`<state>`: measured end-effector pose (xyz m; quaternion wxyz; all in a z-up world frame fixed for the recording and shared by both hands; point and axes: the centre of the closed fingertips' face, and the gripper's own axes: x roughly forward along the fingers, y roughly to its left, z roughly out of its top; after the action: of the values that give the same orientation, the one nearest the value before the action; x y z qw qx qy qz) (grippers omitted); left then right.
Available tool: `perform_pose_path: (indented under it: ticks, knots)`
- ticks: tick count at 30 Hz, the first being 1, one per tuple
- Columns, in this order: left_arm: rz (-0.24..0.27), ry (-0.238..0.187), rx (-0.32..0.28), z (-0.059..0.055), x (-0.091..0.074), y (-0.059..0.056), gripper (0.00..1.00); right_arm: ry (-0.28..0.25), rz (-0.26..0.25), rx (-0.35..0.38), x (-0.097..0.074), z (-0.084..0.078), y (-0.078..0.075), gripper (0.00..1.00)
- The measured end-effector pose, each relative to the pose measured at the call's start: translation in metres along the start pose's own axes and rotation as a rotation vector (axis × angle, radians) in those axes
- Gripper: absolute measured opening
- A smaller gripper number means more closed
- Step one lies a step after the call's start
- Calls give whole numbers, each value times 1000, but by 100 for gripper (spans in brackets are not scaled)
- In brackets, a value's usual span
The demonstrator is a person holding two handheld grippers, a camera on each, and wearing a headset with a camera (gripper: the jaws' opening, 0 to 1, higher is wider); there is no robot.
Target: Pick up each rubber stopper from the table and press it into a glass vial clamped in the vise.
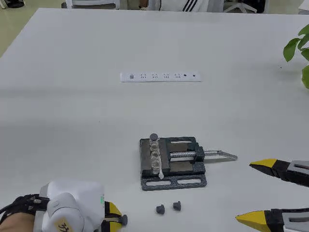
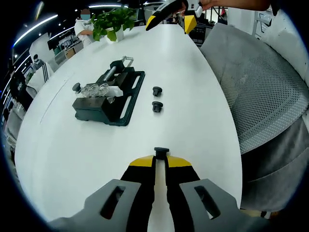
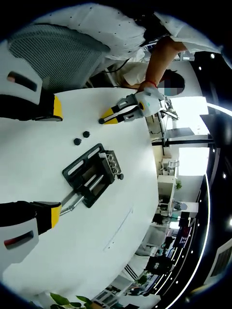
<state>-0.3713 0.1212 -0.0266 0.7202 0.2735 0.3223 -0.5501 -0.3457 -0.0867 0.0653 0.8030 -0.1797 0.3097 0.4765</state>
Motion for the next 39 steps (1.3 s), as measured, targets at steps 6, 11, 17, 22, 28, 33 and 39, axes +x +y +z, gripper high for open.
perform_pose_path:
  ticks: [6, 11, 17, 22, 28, 33, 39]
  knots:
    - [20, -74, -41, 27, -8, 3, 4, 7, 33, 3, 5, 9, 8, 66]
    - [37, -164, -75, 63, -16, 4, 4, -3, 79, -17, 10, 22, 20, 66]
    - [44, -243, -95, 97, -22, 2, 4, -35, 125, -21, 14, 41, 31, 63]
    - [37, -293, -102, 119, -26, -3, 4, -67, 150, -17, 15, 59, 37, 52]
    - [27, -352, -117, 142, -29, -8, 4, -73, 208, -42, 19, 71, 53, 40]
    - [17, -372, -110, 150, -28, -10, 4, -90, 254, -40, 20, 78, 64, 28]
    - [0, -392, -92, 161, -30, -17, 4, -100, 286, -34, 22, 84, 71, 21]
